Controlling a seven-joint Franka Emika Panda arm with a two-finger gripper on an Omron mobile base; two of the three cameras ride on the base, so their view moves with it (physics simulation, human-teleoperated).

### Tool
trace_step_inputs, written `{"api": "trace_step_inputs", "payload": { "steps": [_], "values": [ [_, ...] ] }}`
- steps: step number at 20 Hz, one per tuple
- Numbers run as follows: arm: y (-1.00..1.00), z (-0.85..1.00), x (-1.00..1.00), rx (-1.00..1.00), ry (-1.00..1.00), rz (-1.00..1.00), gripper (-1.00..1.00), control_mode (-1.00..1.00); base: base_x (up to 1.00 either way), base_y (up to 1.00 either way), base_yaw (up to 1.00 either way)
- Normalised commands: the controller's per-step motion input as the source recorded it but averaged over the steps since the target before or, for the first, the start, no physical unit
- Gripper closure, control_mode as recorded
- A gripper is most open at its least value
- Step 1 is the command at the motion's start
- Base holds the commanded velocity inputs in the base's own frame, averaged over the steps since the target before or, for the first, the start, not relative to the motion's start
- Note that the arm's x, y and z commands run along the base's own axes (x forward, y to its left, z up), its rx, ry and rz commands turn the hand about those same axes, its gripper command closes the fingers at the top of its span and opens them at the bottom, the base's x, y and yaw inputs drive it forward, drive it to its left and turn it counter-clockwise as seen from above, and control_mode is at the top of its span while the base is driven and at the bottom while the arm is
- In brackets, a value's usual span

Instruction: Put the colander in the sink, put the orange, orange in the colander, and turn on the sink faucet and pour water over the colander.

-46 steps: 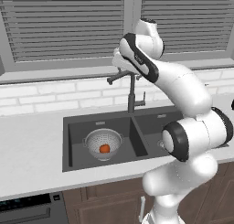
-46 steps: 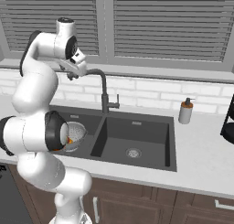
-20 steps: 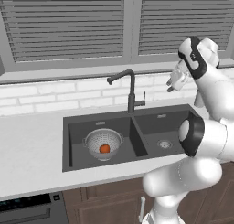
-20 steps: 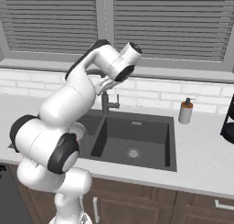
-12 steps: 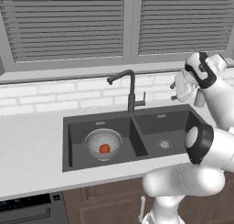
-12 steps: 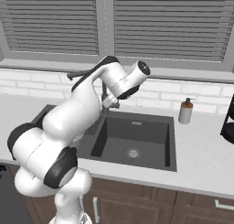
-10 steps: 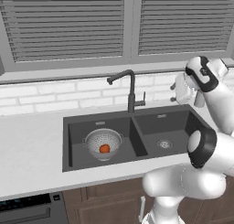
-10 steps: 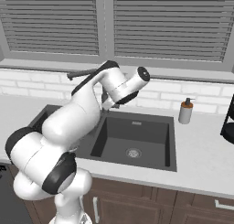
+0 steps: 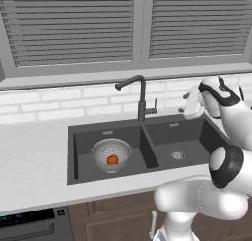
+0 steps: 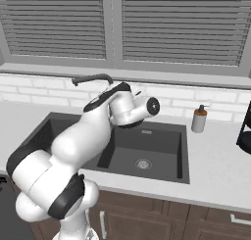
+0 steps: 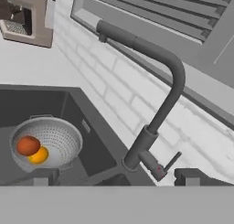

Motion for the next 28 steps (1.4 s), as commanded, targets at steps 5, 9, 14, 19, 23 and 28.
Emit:
{"api": "trace_step_inputs", "payload": {
  "steps": [5, 9, 14, 19, 23, 28],
  "values": [
    [-0.13, -0.18, 0.34, 0.21, -0.16, 0.01, -1.0, -1.0, 0.0, 0.0, 0.0],
    [0.0, -0.19, 0.47, 0.15, -0.12, 0.0, -1.0, -1.0, 0.0, 0.0, 0.0],
    [0.02, -0.11, 0.34, 0.09, -0.12, 0.0, -1.0, -1.0, 0.0, 0.0, 0.0],
    [0.0, -0.07, 0.25, 0.03, -0.01, 0.0, -1.0, -1.0, 0.0, 0.0, 0.0],
    [0.0, -0.13, 0.18, 0.0, 0.0, 0.0, -1.0, -1.0, 0.0, 0.0, 0.0],
    [0.0, -0.1, 0.24, 0.0, 0.0, 0.0, -1.0, -1.0, 0.0, 0.0, 0.0]
  ]
}}
